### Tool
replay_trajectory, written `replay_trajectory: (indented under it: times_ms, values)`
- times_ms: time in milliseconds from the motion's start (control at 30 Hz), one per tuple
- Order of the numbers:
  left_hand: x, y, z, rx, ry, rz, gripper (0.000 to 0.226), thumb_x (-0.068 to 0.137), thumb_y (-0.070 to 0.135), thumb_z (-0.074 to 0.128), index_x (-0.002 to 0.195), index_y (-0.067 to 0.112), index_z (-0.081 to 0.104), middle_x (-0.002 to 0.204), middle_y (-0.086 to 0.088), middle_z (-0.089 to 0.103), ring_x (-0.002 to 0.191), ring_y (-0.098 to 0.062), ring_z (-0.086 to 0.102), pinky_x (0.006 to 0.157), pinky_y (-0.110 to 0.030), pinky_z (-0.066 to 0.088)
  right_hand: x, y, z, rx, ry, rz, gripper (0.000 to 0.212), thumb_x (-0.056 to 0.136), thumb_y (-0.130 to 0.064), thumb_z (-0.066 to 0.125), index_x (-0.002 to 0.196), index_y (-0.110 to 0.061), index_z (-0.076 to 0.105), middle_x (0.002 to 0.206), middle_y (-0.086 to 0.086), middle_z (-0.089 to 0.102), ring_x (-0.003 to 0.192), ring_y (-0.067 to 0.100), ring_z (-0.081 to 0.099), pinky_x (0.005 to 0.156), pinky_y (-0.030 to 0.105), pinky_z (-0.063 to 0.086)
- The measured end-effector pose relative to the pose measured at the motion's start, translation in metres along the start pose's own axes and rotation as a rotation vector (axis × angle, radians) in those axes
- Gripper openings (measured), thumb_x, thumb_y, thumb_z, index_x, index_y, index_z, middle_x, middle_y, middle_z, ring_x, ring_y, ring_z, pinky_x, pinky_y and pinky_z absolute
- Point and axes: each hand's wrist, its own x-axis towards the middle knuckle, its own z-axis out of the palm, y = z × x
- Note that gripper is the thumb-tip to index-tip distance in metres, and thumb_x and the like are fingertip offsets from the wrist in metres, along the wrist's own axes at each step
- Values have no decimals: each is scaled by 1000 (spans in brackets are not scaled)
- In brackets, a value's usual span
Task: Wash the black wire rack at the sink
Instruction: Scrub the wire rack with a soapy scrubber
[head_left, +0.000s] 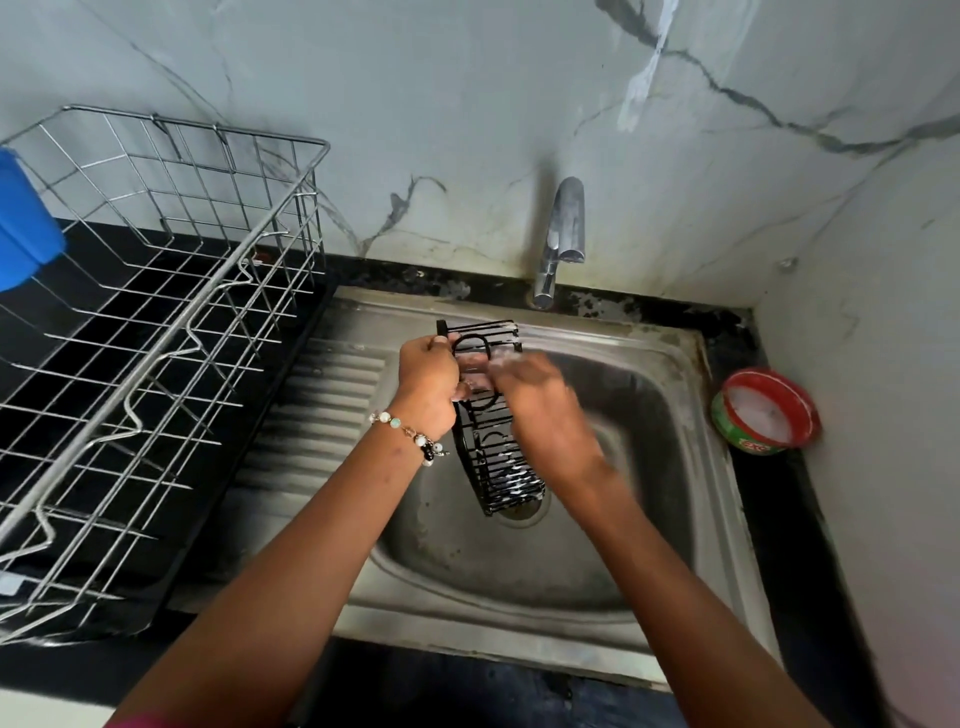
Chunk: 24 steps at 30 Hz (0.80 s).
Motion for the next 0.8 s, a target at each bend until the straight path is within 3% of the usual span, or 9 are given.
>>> replay_trajectory:
  times_ms: [100,200,267,333,367,533,600,700,800]
  values:
    - [3,-6,-5,45,-3,-15,21,105,15,32,99,11,52,67,-10,62,33,-10,54,30,-12,26,-23,-4,3,63,-14,-105,54,75,-2,26,108,3,68,101,15,70,94,25,63,78,28,55]
    - [-4,-7,-7,95,-83,-17,24,106,18,31,97,12,52,71,-14,64,40,-19,60,28,-12,24,-12,13,2,131,86,103,36,87,3,38,109,5,67,95,3,64,87,-10,57,79,2,41]
    - [-9,-5,-5,110,-131,-30,23,106,18,30,98,10,51,69,-14,64,45,-28,64,27,-14,21,11,27,-2,122,127,210,43,77,23,48,111,3,67,99,11,69,94,4,64,86,17,49]
    - [-12,-2,-6,105,-152,-38,22,107,18,29,101,9,49,69,-13,63,43,-29,65,27,-15,20,33,35,0,73,119,108,57,68,30,51,112,-2,68,106,17,70,98,28,64,87,37,54]
    - [-12,-1,-5,114,-162,-37,22,107,18,30,100,9,49,69,-13,63,41,-27,65,27,-15,19,43,38,1,55,84,107,58,68,29,52,113,-3,68,108,18,69,99,32,61,87,39,53]
    - [-18,2,-1,150,-189,-8,25,106,17,31,98,9,53,67,-13,62,37,-24,60,27,-15,20,63,41,-4,67,-110,174,54,78,21,52,122,-9,63,119,22,61,109,32,60,100,34,46]
    - [-17,3,0,123,-195,-15,26,106,17,30,95,8,53,71,-14,57,39,-24,58,26,-13,21,52,39,-10,11,-142,95,51,77,21,52,119,-4,63,112,22,61,104,34,58,94,35,46]
    - [-11,3,4,114,-154,-19,24,106,15,31,99,6,52,66,-13,60,35,-23,59,26,-13,22,26,29,-15,32,-41,-10,32,75,17,50,99,7,69,92,23,66,90,37,57,80,44,47]
    - [-2,5,7,54,-88,-43,21,104,10,30,97,5,50,56,-11,63,29,-16,54,26,-12,21,-4,13,-11,1,64,-30,36,72,7,46,98,3,71,89,17,71,84,32,61,64,36,55]
